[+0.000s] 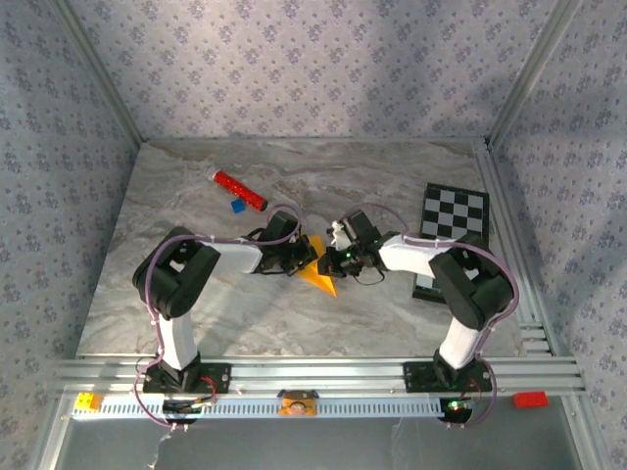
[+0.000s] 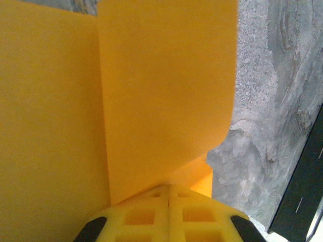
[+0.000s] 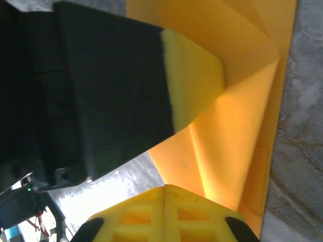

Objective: Fold a paper plane with a square sheet of paper (pick it up from the middle)
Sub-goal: Fourth fold the wing at the center of the table.

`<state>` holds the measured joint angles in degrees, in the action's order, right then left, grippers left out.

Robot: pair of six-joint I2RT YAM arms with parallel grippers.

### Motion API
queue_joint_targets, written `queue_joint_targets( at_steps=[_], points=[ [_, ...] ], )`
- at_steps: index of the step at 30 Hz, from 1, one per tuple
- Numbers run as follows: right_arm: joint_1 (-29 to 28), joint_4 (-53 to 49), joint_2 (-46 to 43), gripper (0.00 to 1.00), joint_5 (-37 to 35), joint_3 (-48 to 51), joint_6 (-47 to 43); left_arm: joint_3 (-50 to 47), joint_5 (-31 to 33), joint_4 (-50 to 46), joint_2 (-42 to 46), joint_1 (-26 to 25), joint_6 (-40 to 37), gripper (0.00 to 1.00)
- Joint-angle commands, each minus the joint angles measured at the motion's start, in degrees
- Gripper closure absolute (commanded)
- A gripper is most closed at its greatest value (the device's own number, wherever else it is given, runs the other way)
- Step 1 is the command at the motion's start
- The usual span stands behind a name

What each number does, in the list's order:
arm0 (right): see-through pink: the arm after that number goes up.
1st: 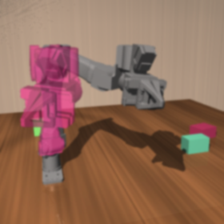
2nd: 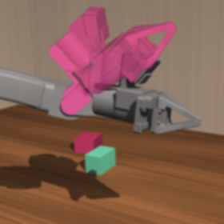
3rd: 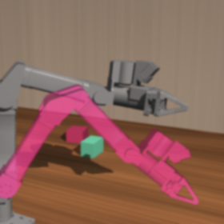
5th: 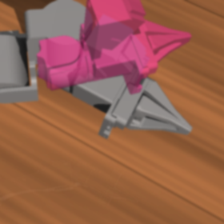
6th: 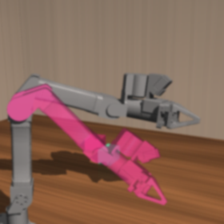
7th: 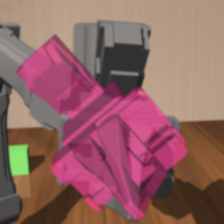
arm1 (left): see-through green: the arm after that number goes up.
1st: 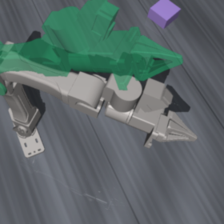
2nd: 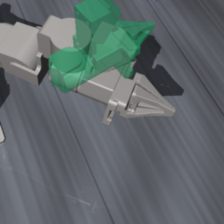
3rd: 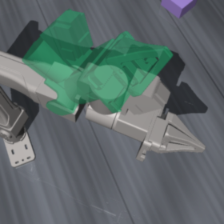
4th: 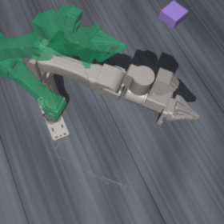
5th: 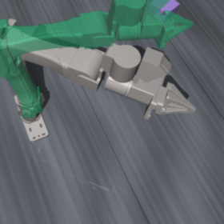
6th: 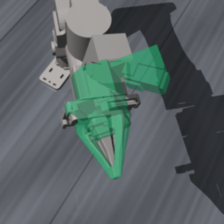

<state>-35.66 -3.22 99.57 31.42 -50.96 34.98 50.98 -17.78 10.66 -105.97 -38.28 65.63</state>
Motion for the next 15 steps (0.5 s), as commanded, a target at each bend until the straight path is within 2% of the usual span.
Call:
queue_joint_targets(
  at_steps=[1, 15],
  points=[
    [-0.1, -3.7, 2.0, 1.00, -2.5, -1.1, -0.8, -0.4, 2.3, -4.0, -2.6, -0.3, -0.5, 1.00],
    [2.0, 1.6, 2.3, 1.00, -0.9, 5.1, 2.5, 1.0, 2.3, -5.0, -2.3, -0.3, -1.5, 0.99]
  ],
)
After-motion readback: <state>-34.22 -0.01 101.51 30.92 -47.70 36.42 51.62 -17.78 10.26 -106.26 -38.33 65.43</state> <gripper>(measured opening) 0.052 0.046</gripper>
